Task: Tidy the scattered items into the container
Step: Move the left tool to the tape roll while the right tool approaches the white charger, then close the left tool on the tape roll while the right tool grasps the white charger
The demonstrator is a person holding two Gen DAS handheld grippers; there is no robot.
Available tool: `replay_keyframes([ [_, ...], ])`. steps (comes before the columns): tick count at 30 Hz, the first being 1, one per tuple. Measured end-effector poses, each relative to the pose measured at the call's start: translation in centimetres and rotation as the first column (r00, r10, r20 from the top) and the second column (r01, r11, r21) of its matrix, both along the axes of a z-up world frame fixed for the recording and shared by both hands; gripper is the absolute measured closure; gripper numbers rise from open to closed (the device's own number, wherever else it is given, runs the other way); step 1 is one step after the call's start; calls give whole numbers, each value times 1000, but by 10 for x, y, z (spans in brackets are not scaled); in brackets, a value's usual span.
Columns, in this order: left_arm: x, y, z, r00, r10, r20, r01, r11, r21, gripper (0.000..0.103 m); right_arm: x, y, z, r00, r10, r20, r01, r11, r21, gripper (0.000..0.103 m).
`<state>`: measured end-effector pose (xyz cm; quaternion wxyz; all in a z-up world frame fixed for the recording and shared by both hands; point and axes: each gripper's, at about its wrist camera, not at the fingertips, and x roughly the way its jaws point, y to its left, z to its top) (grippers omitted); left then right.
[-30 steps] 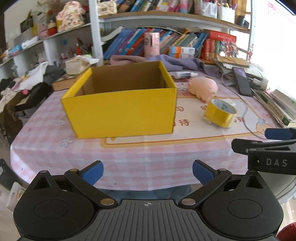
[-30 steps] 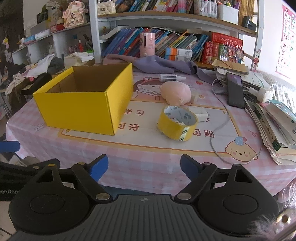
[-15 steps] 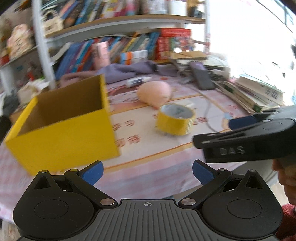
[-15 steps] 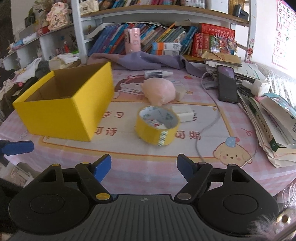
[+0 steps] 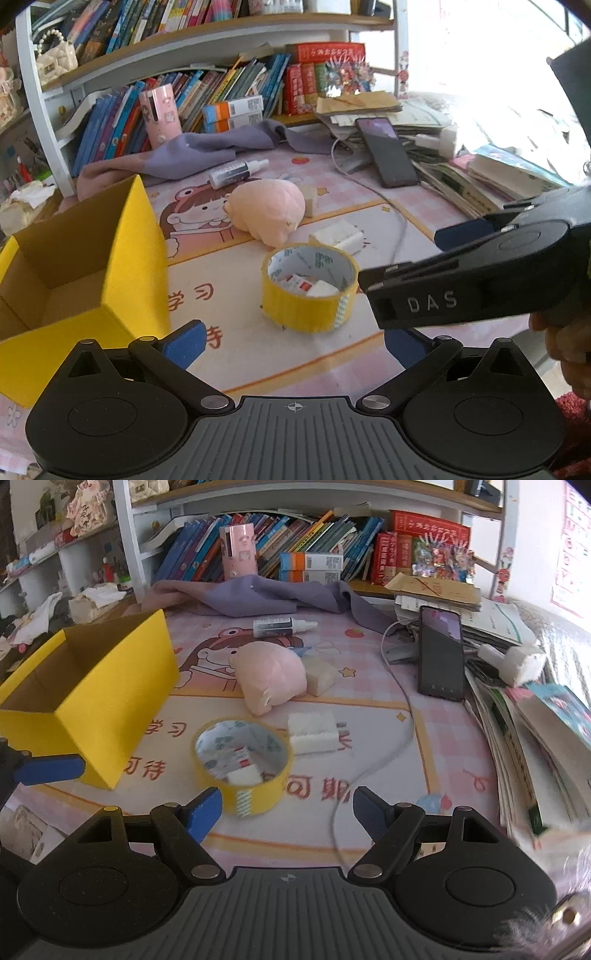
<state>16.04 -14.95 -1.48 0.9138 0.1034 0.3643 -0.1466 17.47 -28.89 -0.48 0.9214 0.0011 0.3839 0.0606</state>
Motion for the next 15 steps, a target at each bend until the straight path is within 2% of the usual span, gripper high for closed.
replay_keyframes([
  [9,35,-28,-8,997,68,-24,-67,997,45,0,55,-27,-6,997,75,-25,-74,997,24,25],
  [11,44,-32,-11,996,86,-30,-84,995,56,0,67,-30,-9,995,93,-41,-92,996,20,21],
  [15,60,-40,-19,993,107,-45,-103,991,80,0,91,-33,-19,989,123,-83,-123,992,7,20],
])
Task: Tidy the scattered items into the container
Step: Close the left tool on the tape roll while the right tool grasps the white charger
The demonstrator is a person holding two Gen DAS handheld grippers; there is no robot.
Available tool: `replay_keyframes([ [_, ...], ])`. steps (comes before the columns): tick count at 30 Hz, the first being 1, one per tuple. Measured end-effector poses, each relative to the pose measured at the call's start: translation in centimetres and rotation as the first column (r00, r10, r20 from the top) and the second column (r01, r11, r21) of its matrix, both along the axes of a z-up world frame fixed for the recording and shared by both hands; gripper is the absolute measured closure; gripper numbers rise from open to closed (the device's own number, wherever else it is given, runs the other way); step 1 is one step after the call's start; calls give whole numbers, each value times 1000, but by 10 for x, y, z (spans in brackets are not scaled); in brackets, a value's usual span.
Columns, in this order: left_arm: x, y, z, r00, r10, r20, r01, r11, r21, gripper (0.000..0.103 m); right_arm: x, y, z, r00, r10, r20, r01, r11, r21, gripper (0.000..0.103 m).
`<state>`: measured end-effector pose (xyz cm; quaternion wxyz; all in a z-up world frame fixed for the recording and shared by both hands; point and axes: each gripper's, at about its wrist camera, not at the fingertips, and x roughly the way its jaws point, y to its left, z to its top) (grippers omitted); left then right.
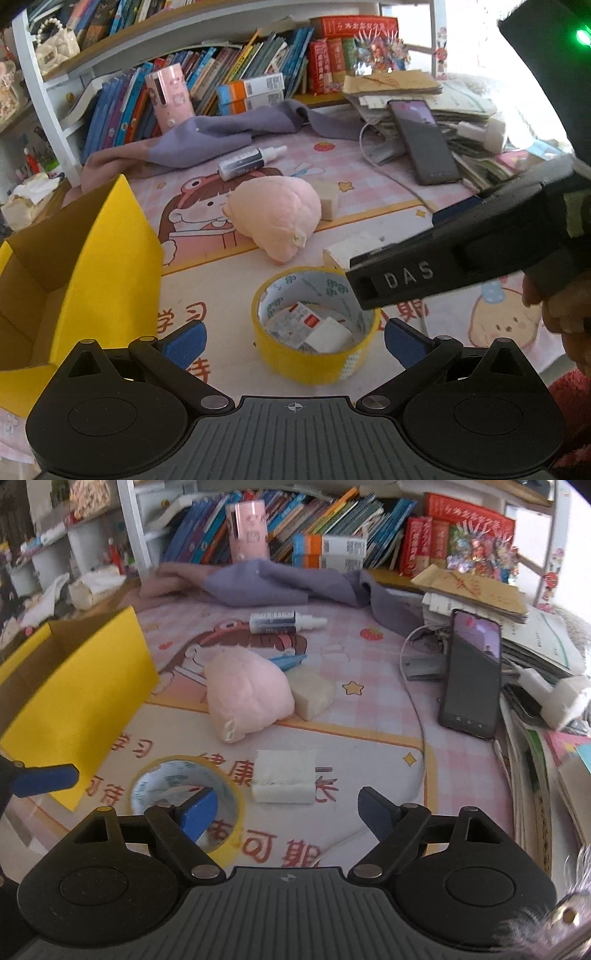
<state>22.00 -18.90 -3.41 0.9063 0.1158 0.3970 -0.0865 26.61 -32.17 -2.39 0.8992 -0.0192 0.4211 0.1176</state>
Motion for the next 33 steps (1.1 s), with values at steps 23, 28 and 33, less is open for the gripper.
replay_keyframes([
  [23,35,-16,-32,990,7,-138,-3,1000,29,0,68,3,-40,986,66,-152,-64,998,17,23],
  [28,36,-28,-34,993,-22,-112,31,996,80,0,71,2,-41,985,78,-155,-76,997,20,23],
  [33,38,-34,-38,996,-10,-87,22,990,141,4,73,-1,-44,983,75,-165,-69,997,42,23],
])
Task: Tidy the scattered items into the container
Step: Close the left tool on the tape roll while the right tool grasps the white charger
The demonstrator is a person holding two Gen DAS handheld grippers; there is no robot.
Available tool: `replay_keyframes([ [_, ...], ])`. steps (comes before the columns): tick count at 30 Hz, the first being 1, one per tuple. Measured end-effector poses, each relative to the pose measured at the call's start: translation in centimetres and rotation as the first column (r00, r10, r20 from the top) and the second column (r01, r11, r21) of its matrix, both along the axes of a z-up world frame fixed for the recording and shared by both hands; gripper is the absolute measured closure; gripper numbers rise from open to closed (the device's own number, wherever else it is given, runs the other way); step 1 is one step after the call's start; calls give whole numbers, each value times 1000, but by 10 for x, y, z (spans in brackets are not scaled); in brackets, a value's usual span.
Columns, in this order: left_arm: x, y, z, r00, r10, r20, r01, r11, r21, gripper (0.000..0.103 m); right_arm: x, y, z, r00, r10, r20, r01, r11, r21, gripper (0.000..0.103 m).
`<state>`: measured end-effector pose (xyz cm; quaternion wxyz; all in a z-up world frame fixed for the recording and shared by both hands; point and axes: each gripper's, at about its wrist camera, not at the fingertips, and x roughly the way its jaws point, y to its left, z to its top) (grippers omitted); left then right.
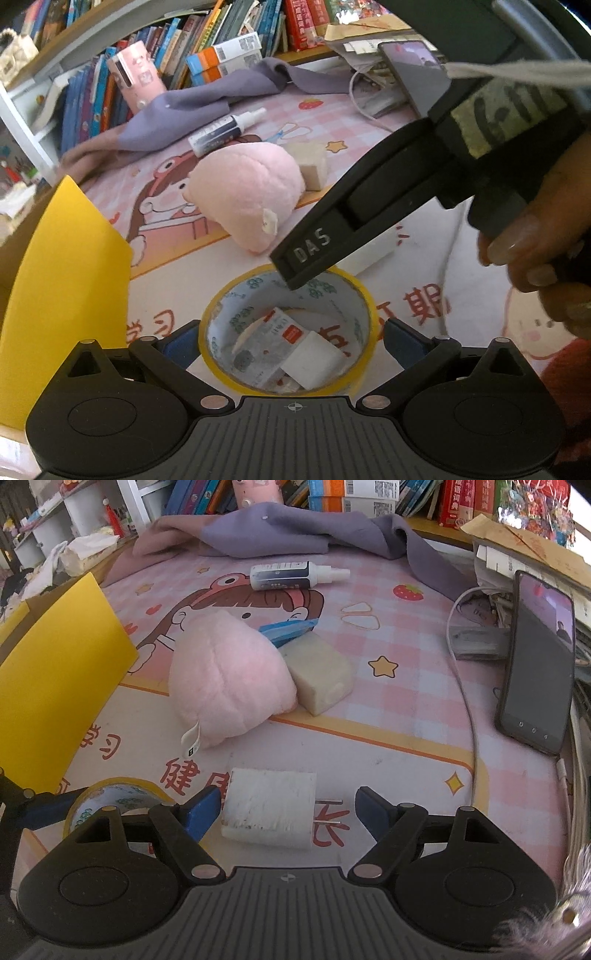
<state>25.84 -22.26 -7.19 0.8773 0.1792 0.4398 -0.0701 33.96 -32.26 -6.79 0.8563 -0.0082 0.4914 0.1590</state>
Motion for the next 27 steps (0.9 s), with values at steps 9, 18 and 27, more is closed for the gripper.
replay_keyframes([
  [9,-2,0,0,1000,1,9,-1,1000,-3,10,0,0,-3,1000,22,-1,-22,1000,-11,28],
  [18,-11,6,11,998,35,54,-32,998,-45,10,-2,1,-1,998,60,20,-60,998,-18,37],
  [27,-18,6,21,995,32,91,-27,998,-63,10,-12,-9,14,997,38,63,-39,999,17,38],
])
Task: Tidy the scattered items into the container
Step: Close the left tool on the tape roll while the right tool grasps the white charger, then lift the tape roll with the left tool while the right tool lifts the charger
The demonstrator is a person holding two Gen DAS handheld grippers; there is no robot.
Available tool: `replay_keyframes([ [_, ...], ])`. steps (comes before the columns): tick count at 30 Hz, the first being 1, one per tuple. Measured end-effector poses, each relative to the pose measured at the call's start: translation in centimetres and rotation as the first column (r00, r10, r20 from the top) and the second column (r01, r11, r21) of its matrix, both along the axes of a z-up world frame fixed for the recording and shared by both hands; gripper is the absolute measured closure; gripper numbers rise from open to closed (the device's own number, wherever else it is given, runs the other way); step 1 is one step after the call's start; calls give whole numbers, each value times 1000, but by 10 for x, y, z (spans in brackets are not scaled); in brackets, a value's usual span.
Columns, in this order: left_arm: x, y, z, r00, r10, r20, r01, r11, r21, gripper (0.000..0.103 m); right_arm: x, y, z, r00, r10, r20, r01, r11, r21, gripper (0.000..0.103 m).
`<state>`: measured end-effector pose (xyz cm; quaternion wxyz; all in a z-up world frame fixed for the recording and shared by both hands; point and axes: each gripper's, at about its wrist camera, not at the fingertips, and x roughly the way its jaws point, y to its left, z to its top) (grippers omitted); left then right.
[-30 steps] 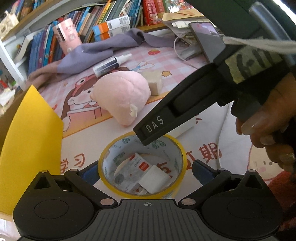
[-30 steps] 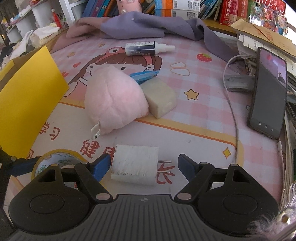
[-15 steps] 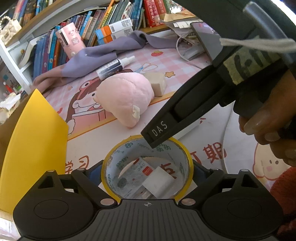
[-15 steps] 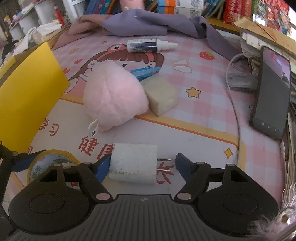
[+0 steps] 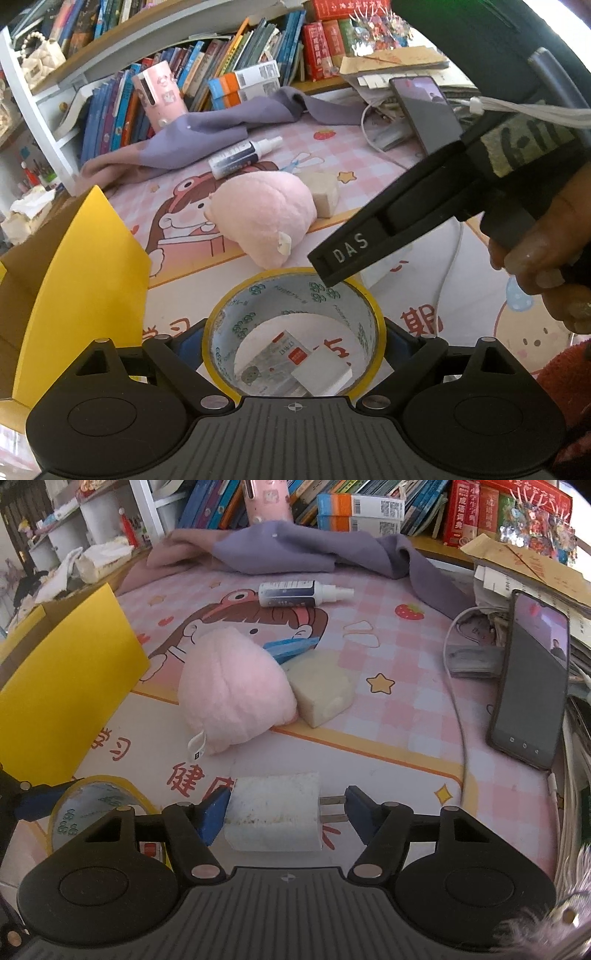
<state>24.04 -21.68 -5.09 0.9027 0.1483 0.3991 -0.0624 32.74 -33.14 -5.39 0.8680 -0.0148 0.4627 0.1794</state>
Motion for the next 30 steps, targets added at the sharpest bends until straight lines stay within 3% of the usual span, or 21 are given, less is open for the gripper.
replay_keyframes([
  [17,-22,16,23,998,-53,43,55,998,-41,10,-29,-15,21,997,-71,39,70,997,44,38],
  [30,-67,64,35,974,-192,118,202,976,-84,10,-85,16,41,976,-189,105,188,982,21,38],
])
